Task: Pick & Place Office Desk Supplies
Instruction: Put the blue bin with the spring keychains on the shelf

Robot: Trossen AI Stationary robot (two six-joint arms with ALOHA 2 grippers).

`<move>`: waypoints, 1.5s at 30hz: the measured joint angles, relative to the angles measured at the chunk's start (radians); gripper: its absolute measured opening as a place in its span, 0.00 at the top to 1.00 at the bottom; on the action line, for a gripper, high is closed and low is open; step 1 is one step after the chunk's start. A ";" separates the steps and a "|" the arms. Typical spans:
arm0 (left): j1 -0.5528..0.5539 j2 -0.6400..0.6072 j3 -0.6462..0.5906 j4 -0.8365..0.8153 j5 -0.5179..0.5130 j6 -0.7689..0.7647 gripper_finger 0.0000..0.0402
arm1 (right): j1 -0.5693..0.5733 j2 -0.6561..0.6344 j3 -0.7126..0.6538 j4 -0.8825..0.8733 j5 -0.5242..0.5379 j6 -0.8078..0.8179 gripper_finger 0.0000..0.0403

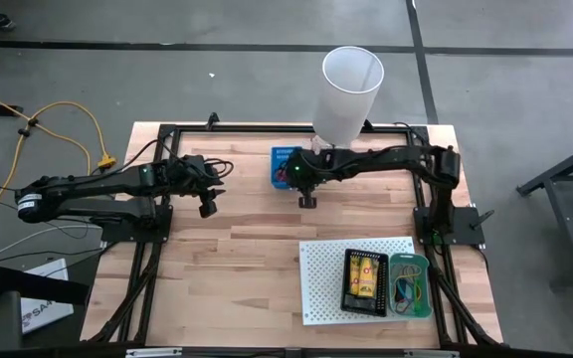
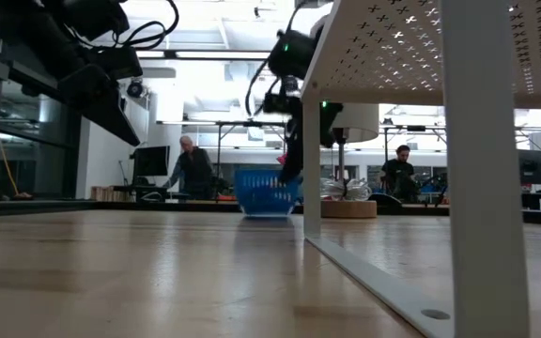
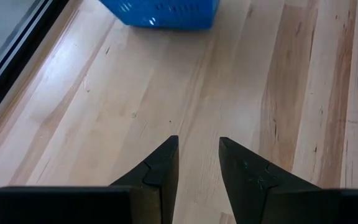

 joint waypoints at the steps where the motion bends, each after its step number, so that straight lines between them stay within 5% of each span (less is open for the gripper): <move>1: 0.000 0.000 0.000 0.000 0.000 0.000 0.73 | 0.008 -0.010 0.000 0.006 0.001 0.005 0.99; 24: -0.001 0.001 0.000 0.001 0.000 0.000 0.73 | 0.279 -0.322 0.001 -0.207 0.184 0.209 0.99; 40: -0.001 0.001 0.000 0.004 0.000 0.000 0.73 | 0.435 -0.369 0.018 -0.321 0.217 0.326 0.99; 45: -0.001 0.001 0.000 0.006 0.000 0.005 0.73 | 0.508 -0.368 0.090 -0.423 0.311 0.373 0.99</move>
